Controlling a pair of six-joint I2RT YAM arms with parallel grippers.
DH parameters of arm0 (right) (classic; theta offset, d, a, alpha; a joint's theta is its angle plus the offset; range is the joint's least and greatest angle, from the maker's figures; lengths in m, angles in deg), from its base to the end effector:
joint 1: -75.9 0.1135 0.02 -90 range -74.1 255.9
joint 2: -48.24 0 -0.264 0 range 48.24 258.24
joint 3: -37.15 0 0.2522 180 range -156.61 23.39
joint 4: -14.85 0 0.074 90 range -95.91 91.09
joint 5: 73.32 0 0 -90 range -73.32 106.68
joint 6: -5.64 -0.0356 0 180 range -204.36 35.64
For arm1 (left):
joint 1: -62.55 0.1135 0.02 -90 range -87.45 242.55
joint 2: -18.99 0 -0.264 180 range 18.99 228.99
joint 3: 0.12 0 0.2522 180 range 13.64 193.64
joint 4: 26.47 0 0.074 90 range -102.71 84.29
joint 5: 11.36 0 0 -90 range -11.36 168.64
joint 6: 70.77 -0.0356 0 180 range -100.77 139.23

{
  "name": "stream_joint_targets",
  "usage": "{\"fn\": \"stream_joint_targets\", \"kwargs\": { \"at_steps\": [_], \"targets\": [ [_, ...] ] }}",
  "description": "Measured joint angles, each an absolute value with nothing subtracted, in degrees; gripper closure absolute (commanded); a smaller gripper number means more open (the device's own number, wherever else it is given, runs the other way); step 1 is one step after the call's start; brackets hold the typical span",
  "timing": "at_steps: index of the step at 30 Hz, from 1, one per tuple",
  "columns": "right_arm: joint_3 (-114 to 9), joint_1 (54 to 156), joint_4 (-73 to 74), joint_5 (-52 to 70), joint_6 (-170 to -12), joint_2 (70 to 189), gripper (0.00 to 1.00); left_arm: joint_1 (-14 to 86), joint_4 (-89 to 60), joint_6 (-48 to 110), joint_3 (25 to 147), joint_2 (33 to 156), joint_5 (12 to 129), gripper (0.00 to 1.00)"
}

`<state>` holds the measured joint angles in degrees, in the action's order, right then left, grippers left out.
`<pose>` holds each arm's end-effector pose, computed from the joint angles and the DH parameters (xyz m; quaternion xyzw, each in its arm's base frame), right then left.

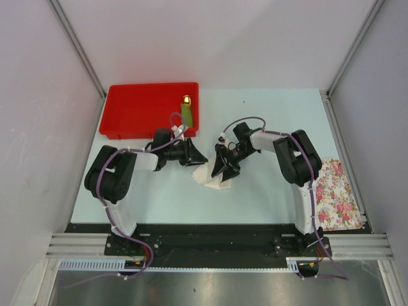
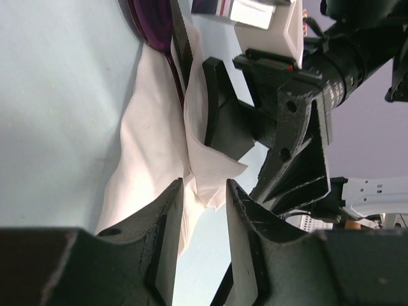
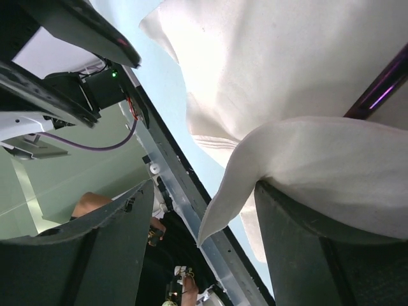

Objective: Place the utensils on the paper napkin and roll it up

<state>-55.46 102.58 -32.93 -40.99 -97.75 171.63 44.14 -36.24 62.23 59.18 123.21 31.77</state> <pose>0.3443 0.2067 0.1137 0.1486 -0.8602 -0.4808 0.0824 0.3180 -0.1332 0.1347 0.0056 0.8347 -0.5193 0.1831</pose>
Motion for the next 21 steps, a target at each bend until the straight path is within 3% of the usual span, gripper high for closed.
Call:
{"fn": "stream_joint_targets", "kwargs": {
  "at_steps": [11,12,21],
  "targets": [
    [-55.44,102.69,-32.47,-41.36,-98.84,171.48,0.22,43.55,-32.83,61.77,61.39,123.08,31.81,0.6],
    [-55.44,102.71,-32.45,-41.38,-98.86,171.46,0.18,43.24,-32.2,61.73,61.85,123.13,31.83,0.6],
    [-55.4,102.91,-32.19,-41.84,-98.93,171.0,0.11,38.78,-33.18,63.89,67.05,125.97,31.79,0.71]
  ]
}}
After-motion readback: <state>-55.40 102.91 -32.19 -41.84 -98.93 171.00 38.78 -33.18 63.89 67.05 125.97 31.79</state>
